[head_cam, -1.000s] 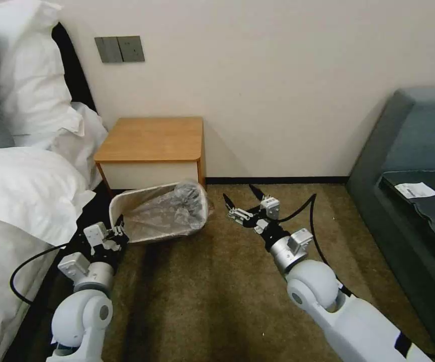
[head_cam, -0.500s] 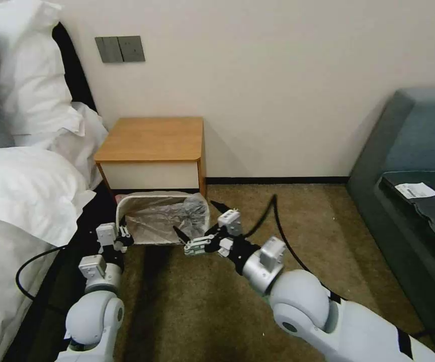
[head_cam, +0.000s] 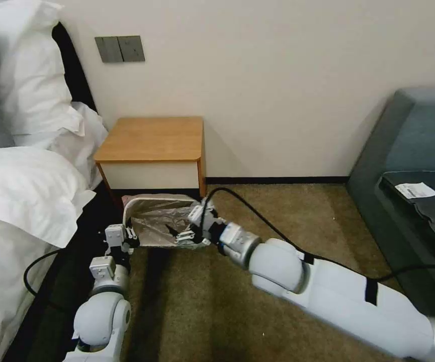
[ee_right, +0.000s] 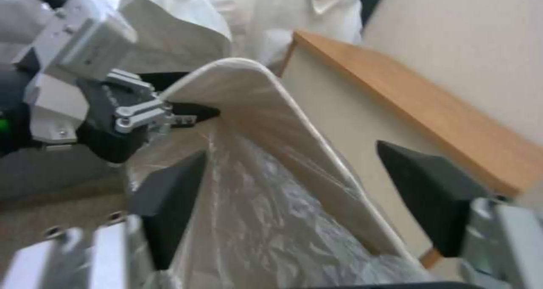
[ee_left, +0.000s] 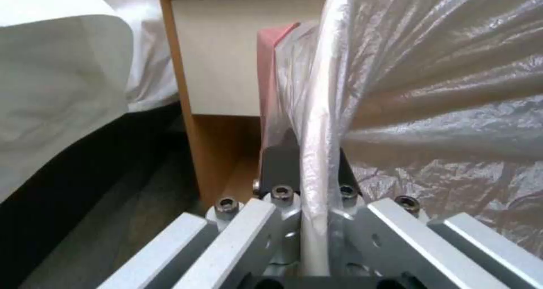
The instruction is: Pick up the garbage bag from the table and place it over the trash can.
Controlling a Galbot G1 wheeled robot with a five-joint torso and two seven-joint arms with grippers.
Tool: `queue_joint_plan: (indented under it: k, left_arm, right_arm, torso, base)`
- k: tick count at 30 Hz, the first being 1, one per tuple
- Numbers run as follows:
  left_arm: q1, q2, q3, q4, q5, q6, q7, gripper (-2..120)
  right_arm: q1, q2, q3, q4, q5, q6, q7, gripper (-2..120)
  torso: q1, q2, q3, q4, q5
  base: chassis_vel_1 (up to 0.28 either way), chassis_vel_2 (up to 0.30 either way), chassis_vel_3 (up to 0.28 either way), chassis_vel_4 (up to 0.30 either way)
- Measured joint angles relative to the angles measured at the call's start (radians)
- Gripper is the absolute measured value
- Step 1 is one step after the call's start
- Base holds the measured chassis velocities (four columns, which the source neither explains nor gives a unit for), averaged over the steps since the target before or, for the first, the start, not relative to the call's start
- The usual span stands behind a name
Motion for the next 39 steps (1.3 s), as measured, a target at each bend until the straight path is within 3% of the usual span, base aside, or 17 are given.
queue_joint_plan:
  k: [3, 10, 21, 28, 32, 39]
  left_arm:
    - [-0.001, 0.0, -0.003, 0.002, -0.004, 0.002, 0.0, 0]
    - [-0.013, -0.004, 0.002, 0.005, -0.014, 0.015, -0.004, 0]
    - [-0.023, -0.008, 0.013, 0.005, -0.013, 0.028, -0.009, 0]
    - [-0.021, -0.01, 0.012, 0.005, -0.01, 0.032, -0.01, 0]
    - [-0.021, -0.013, 0.013, 0.005, -0.009, 0.032, -0.011, 0]
    - [-0.021, -0.013, 0.011, 0.006, -0.008, 0.033, -0.011, 0]
  right_arm:
    - [-0.012, 0.008, 0.013, -0.004, -0.018, 0.022, -0.004, 67]
    - [-0.05, -0.029, 0.063, 0.003, -0.034, 0.058, -0.052, 89]
    - [-0.015, -0.028, 0.002, -0.023, -0.042, 0.062, -0.074, 100]
    - [0.011, -0.015, -0.032, -0.044, -0.043, 0.047, -0.074, 94]
    - [0.017, -0.008, -0.042, -0.05, -0.043, 0.027, -0.055, 84]
    - [0.018, -0.004, -0.043, -0.048, -0.047, 0.007, -0.048, 57]
  torso:
    - [0.0, 0.0, 0.0, 0.0, 0.0]
    - [0.0, 0.0, 0.0, -0.0002, 0.0]
    - [0.0, 0.0, 0.0, -0.0001, 0.0]
    - [0.0, 0.0, 0.0, 0.0, 0.0]
    - [0.0, 0.0, 0.0, -0.0001, 0.0]
    - [0.0, 0.0, 0.0, -0.0001, 0.0001]
  base:
    - [0.0, 0.0, 0.0, 0.0]
    - [0.0, 0.0, 0.0, 0.0]
    - [0.0, 0.0, 0.0, 0.0]
    - [0.0, 0.0, 0.0, 0.0]
    - [0.0, 0.0, 0.0, 0.0]
    - [0.0, 0.0, 0.0, 0.0]
